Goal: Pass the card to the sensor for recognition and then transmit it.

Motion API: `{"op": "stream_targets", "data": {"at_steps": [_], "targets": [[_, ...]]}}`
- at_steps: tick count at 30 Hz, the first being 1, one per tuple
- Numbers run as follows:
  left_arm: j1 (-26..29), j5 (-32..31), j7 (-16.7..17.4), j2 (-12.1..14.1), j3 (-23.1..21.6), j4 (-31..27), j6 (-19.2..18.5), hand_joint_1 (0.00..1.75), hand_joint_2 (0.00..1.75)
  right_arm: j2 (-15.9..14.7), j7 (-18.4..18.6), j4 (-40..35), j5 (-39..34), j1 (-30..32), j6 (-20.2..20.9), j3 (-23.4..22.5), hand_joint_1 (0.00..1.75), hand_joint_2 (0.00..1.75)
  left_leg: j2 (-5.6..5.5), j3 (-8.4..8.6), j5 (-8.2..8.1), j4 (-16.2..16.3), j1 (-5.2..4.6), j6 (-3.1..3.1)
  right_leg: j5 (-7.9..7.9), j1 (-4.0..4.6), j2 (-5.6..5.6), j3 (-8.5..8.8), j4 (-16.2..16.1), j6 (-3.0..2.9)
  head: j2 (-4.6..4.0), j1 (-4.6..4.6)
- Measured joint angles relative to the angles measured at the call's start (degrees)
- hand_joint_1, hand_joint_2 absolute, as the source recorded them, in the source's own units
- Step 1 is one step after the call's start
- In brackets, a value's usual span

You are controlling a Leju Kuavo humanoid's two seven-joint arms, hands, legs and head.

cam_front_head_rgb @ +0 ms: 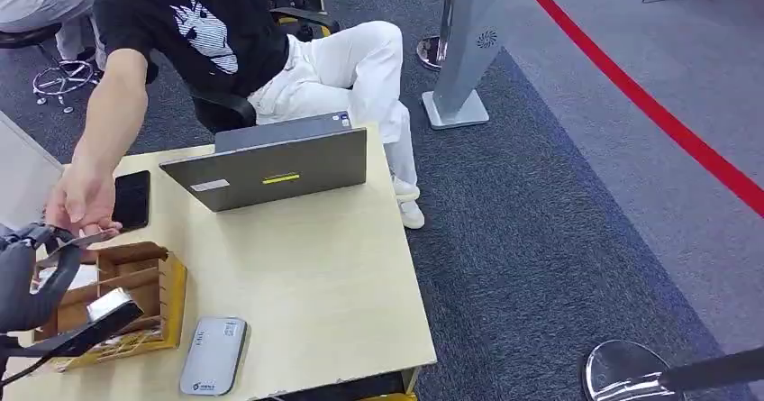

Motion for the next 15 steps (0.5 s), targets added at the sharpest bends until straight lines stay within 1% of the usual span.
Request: {"op": "stream_targets", "data": {"at_steps": [6,7,8,15], "targets": [[1.21,1.86,-0.68,-0.59,4.73,0.74,0.61,1.75,1.75,0.00,0.50,-0.50,-0.26,0.29,-0.02,0.00,0.00,1.75,0.01,0.00,0.00,0.00,0.00,0.00,0.00,0.00,0.04,-0.01,0.00,0.00,0.00,0.00],[1.49,1.99,-0.83,-0.72,5.21,0.88,0.77,1.59,1.75,0.00,0.55,-0.50,-0.24,0.29,0.00,0.00,0.00,1.75,0.01,0.00,0.00,0.00,0.00,-0.01,0.00,0.00,0.04,-0.02,0.00,0.00,0.00,0.00],[1.74,2.21,-1.22,-0.87,5.88,1.01,1.00,0.00,1.75,0.00,0.55,-0.48,-0.20,0.30,0.11,0.00,0.00,1.75,0.01,-0.02,-0.01,0.00,0.00,-0.01,0.00,0.00,0.05,-0.03,0.00,0.00,0.00,0.00],[3.90,2.78,-3.40,-1.94,8.59,1.20,2.45,0.00,1.75,0.00,0.81,-1.20,-1.18,0.72,-0.07,0.02,0.00,1.75,-0.02,-0.06,-0.01,0.00,0.00,-0.01,-0.02,-0.01,0.03,-0.04,-0.01,0.01,0.00,0.02]]}}
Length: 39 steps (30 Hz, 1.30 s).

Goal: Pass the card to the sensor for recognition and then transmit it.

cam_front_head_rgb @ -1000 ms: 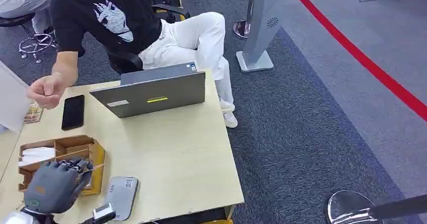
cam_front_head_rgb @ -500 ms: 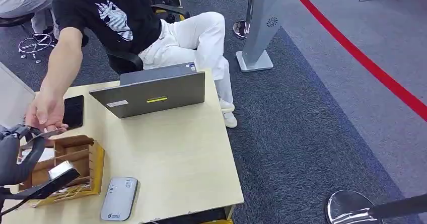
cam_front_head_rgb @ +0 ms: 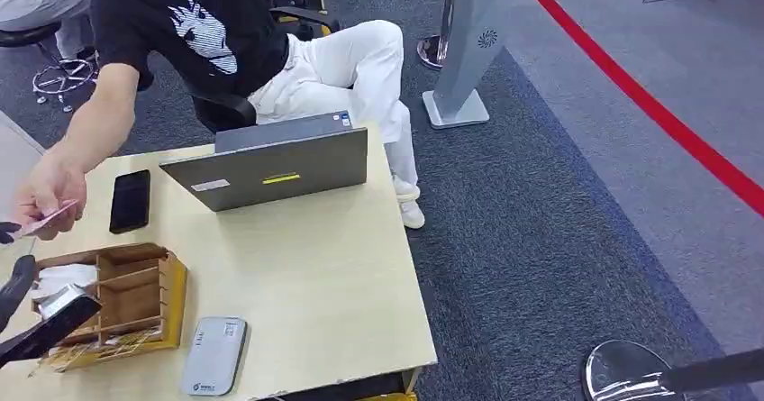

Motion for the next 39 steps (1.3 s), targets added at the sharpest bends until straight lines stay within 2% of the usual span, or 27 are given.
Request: {"op": "stream_targets", "data": {"at_steps": [11,16,25,31,35,39], "targets": [[4.57,-2.16,-5.73,0.35,-0.85,-2.62,-1.00,0.00,1.75,0.00,-0.50,-0.42,-0.15,0.24,-0.11,-0.02,0.00,1.75,0.02,0.04,0.01,0.00,0.00,0.00,0.01,0.00,0.00,0.01,0.00,-0.01,0.00,-0.02],[6.84,-5.22,-6.78,2.95,-5.46,-4.39,-1.33,0.00,1.75,0.00,-1.35,-0.35,-0.04,-0.09,0.39,-0.07,0.00,1.75,0.02,0.03,0.00,0.00,0.00,-0.01,0.01,0.00,0.00,0.00,0.00,-0.01,0.00,-0.02],[8.30,-7.21,-6.67,6.99,-13.13,-5.11,-1.05,0.00,1.75,0.00,-1.84,0.09,0.39,-0.78,1.18,-0.17,0.00,1.75,0.02,0.03,0.01,0.00,0.00,-0.01,0.01,0.00,-0.02,0.00,0.00,-0.01,0.00,-0.02],[9.06,-7.69,-5.87,10.96,-16.71,-5.05,-2.40,0.00,1.75,0.00,-2.40,1.51,1.77,-2.12,2.75,-1.22,0.00,1.75,0.02,0.03,0.01,0.00,0.01,-0.01,0.01,0.01,-0.02,0.01,0.01,-0.01,0.00,-0.02],[9.68,-7.58,-4.05,13.05,-18.40,-4.59,-2.56,0.00,1.75,0.00,-2.73,2.54,2.43,-2.93,3.65,-2.01,0.00,1.75,0.01,0.02,0.01,0.00,0.01,-0.01,0.01,0.01,-0.02,0.01,0.01,-0.01,0.00,-0.02],[10.42,-7.32,-1.64,14.01,-19.78,-3.30,-1.64,0.00,1.75,0.00,-2.78,3.32,2.97,-3.48,3.91,-2.58,0.00,1.75,0.01,0.02,0.01,0.00,0.00,-0.01,0.01,0.00,-0.02,0.01,0.00,-0.01,0.00,-0.02]]}}
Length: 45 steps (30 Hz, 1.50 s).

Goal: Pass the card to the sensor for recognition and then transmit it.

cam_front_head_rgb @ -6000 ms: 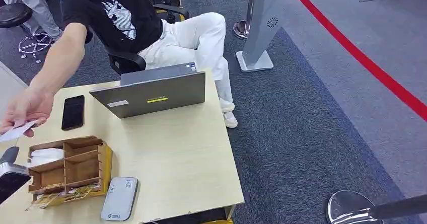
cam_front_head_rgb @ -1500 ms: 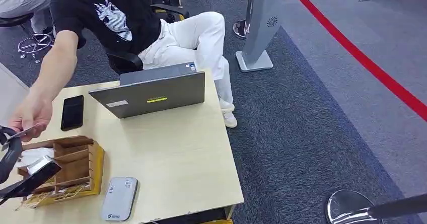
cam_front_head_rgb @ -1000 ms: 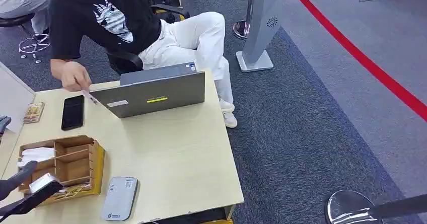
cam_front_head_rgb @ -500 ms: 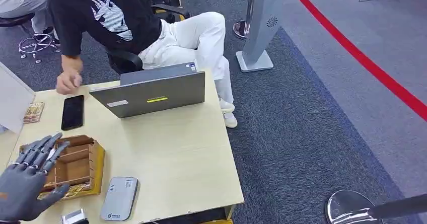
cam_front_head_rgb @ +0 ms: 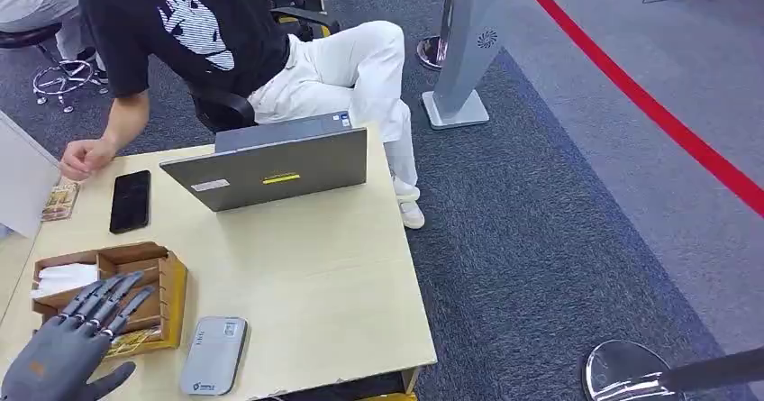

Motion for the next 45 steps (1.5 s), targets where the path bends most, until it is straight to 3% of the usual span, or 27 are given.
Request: {"op": "stream_targets", "data": {"at_steps": [10,18,31,45], "targets": [[2.53,1.62,6.32,-0.15,-3.13,2.34,5.49,0.00,1.75,0.00,0.22,0.20,-1.95,0.18,-2.08,-0.07,0.00,1.75,-0.01,-0.01,0.00,0.00,0.00,0.00,0.00,0.00,-0.01,0.00,0.00,0.00,-0.02,0.02],[2.67,-1.51,9.05,-2.40,-3.89,3.85,8.87,0.00,1.75,0.00,1.25,-1.79,-3.04,1.60,-3.48,0.18,0.00,1.75,-0.01,-0.01,0.00,0.00,0.00,0.00,0.00,0.00,-0.02,0.00,0.00,0.00,0.00,0.00],[3.53,-3.24,10.88,-5.73,-1.88,8.11,10.56,0.00,1.75,0.00,3.17,-4.53,-3.08,3.25,-3.26,0.24,0.00,1.75,-0.01,-0.01,0.00,0.00,0.00,0.00,0.00,0.00,-0.02,0.00,0.00,0.00,0.00,0.00],[3.55,-3.56,10.53,-9.22,4.72,10.71,9.77,0.00,1.75,0.00,3.52,-5.29,-3.69,3.52,-3.08,0.24,0.00,1.75,-0.01,0.00,0.00,0.00,0.00,0.00,0.00,0.00,-0.03,0.01,0.00,0.00,0.00,0.00]]}}
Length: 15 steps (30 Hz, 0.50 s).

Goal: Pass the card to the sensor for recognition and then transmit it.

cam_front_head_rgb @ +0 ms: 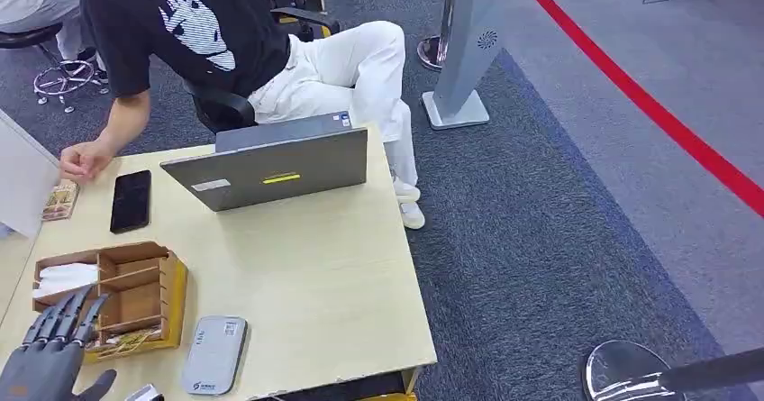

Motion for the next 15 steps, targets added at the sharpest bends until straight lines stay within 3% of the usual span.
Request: {"op": "stream_targets", "data": {"at_steps": [15], "targets": [[-2.84,-3.13,-1.51,-5.40,1.46,2.36,-4.15,0.00,1.75,0.00,0.09,0.28,0.94,-0.68,1.27,0.00,0.00,1.75,0.00,0.00,0.00,0.00,0.00,0.00,0.00,0.00,0.00,0.00,0.00,0.00,0.00,0.00]]}}
